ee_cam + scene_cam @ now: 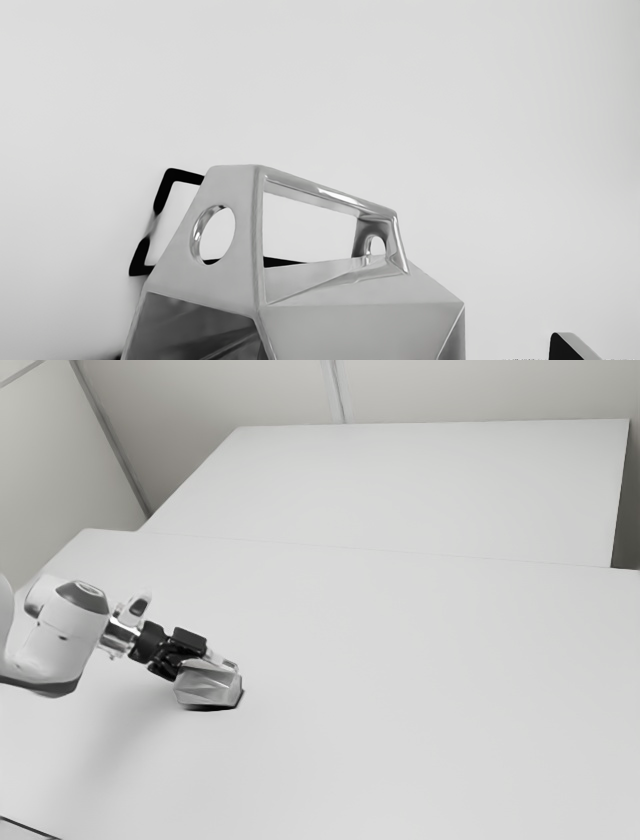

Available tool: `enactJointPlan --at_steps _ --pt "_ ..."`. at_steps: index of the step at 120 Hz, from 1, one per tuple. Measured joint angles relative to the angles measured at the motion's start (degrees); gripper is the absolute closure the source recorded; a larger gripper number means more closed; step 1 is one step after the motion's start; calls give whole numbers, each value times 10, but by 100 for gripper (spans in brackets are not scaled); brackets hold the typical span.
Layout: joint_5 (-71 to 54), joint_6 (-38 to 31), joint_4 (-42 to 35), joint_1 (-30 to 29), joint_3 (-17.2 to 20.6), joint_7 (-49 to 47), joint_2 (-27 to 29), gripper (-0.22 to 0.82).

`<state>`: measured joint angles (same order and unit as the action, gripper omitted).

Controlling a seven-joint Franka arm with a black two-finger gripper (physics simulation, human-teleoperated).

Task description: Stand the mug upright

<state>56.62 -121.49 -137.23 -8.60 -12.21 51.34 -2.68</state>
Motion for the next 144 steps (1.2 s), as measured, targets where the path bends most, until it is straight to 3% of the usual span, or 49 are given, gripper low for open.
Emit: enactJointPlan --at_steps 20,45,66,101,144 --pt "9 18 -1 -1 0 10 -1 8" --pt "12 32 0 0 1 17 3 52" --pt "11 35 1 0 4 21 19 68" --pt "-6 30 19 12 20 18 65 76" --pt "-325 56 150 68 89 -129 69 77"
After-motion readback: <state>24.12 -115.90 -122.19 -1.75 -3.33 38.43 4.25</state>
